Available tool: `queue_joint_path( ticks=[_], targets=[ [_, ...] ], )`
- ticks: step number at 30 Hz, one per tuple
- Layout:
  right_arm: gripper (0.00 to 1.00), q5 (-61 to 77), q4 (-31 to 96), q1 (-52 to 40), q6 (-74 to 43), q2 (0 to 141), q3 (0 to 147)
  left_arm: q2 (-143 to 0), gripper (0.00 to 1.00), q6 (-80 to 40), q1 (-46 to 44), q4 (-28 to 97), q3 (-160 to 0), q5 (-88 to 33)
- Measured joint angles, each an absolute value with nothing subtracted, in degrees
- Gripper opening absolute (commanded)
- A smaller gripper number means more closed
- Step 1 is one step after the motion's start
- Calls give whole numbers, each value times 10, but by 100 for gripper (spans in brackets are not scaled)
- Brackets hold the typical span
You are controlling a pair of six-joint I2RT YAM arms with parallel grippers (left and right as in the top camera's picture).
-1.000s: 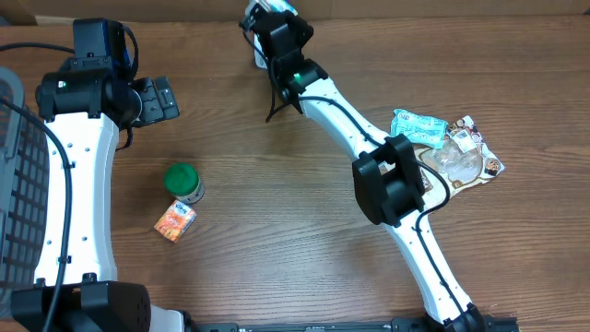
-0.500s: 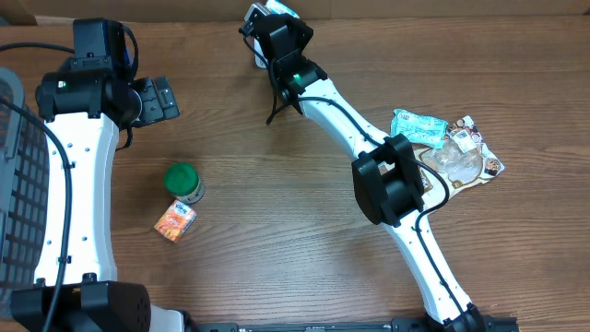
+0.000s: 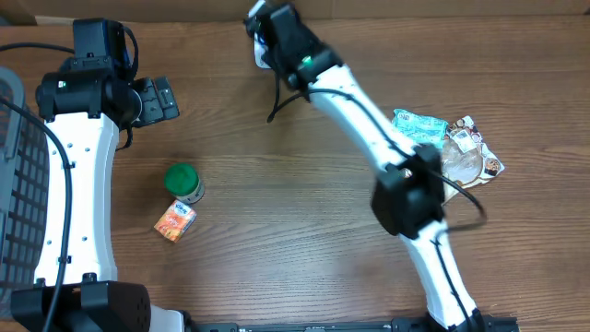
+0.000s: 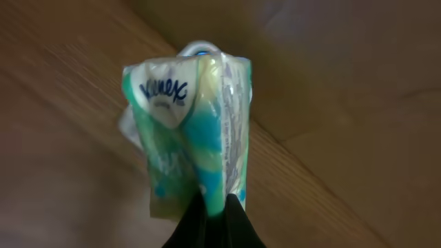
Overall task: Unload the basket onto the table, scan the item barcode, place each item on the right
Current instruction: 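Carry the green pack right and drop it on the scanned pile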
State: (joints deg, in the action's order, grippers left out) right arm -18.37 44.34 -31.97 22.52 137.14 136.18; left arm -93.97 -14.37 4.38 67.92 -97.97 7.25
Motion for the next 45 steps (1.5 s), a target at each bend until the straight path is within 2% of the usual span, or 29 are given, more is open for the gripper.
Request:
queue_joint_path(
  ticks=[7,11,14,23,24,26,27,28,30,40,45],
  targets=[
    [4,-29,677,-263,14,1198,1376,-940,100,-144,44,679,-980,73],
    [4,3,835,-190,-78,1180,1380,-940,100,-144,44,679,-980,73],
    [4,14,897,-126,-131,1197,1355,-940,100,-144,44,679,-980,73],
    [5,27,851,16,-195,1215,1159,-940,100,-144,44,679,-980,73],
    [9,30,842,24,-197,1216,1141,-940,100,-144,44,679,-980,73],
    [32,41,830,38,-198,1217,1108,-940,100,-144,44,679,-980,73],
    [40,48,831,44,-194,1217,1095,-940,100,-144,44,679,-980,73],
    [46,53,832,48,-191,1218,1090,-940,100,-144,44,679,-980,73],
    [52,62,834,53,-182,1218,1087,-940,100,-144,44,679,-980,73],
    [53,139,870,44,-127,1218,1117,-940,100,-144,44,679,-980,73],
    [54,189,868,-13,-93,1218,1123,-940,100,-144,44,679,-980,73]
  ],
)
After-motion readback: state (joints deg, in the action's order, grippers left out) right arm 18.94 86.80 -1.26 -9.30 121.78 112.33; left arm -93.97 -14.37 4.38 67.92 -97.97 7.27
